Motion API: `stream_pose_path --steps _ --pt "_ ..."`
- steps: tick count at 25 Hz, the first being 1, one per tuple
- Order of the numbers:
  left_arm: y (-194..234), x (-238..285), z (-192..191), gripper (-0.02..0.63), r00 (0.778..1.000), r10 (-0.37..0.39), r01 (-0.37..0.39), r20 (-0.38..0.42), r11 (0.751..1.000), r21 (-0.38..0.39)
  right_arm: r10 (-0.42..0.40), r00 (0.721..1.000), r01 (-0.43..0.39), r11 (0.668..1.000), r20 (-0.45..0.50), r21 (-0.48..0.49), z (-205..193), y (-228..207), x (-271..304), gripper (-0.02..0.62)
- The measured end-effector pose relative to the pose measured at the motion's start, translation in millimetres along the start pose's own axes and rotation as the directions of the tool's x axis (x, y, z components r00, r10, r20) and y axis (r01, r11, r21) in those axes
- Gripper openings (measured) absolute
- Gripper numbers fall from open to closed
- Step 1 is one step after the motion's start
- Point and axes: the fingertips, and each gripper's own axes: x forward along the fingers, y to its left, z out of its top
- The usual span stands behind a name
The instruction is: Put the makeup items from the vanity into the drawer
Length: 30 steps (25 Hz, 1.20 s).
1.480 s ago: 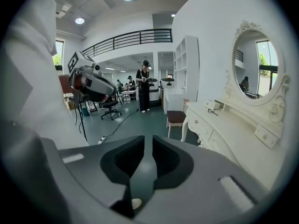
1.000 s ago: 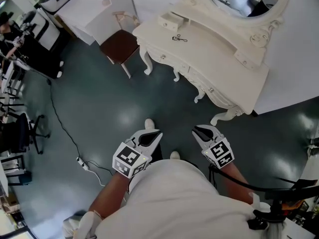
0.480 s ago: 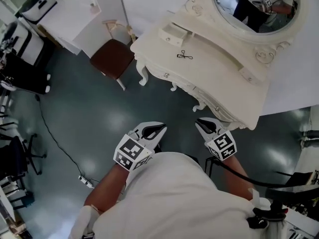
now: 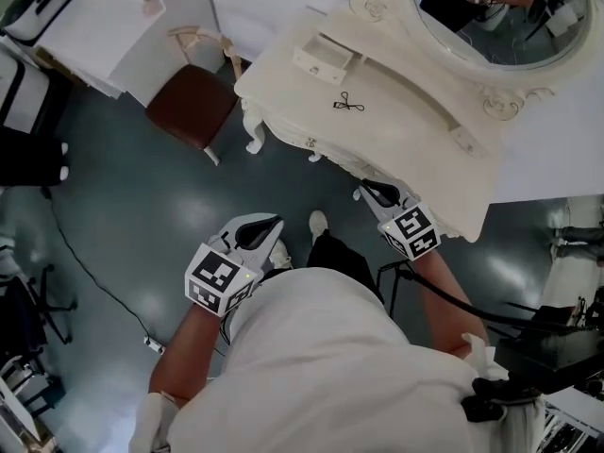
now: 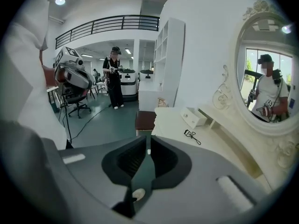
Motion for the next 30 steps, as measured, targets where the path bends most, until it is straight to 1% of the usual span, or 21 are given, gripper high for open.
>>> stream_pose_path --steps 4,8,13,16,22,26,28,30 --pt "26.3 6.3 5.5 0.002 1.0 0.026 -0.026 -0.006 1.0 -0.012 -0.008 0.999 0.007 1.0 -0.04 -0.03 -2.1 -44.4 42.9 0.032" --pt "61.2 13.0 26.0 0.002 0.996 0.094 -0.093 0.007 0.995 -0.036 -0.023 0.996 0.016 0.996 -0.086 -0.085 -4.4 -97.3 88.4 0.04" --pt "97.5 27.5 61.7 0.002 0.984 0.178 -0.176 0.014 0.982 -0.071 -0.004 0.988 -0.029 0.978 -0.156 -0.207 -6.4 -153.3 144.6 0.054" --pt "119.9 43.6 81.9 0.002 0.977 0.212 -0.21 0.014 0.974 -0.081 0.015 0.983 -0.062 0.965 -0.185 -0.255 -5.8 -178.9 174.1 0.057" --pt "150.2 67.7 111.8 0.002 0.968 0.252 -0.25 0.015 0.964 -0.091 0.052 0.968 -0.135 0.933 -0.247 -0.333 -15.9 -204.9 217.0 0.072" --pt "165.0 81.4 121.6 0.002 0.963 0.268 -0.266 0.004 0.959 -0.1 0.089 0.955 -0.19 0.917 -0.284 -0.352 -27.1 -211.2 234.0 0.07" --pt "170.3 85.9 124.6 0.002 0.962 0.273 -0.272 -0.002 0.957 -0.103 0.1 0.95 -0.207 0.91 -0.294 -0.358 -30.6 -211.4 238.4 0.055" --pt "174.3 90.2 127.6 0.002 0.961 0.275 -0.274 -0.006 0.956 -0.103 0.103 0.95 -0.211 0.907 -0.295 -0.364 -31.5 -212.3 240.0 0.025"
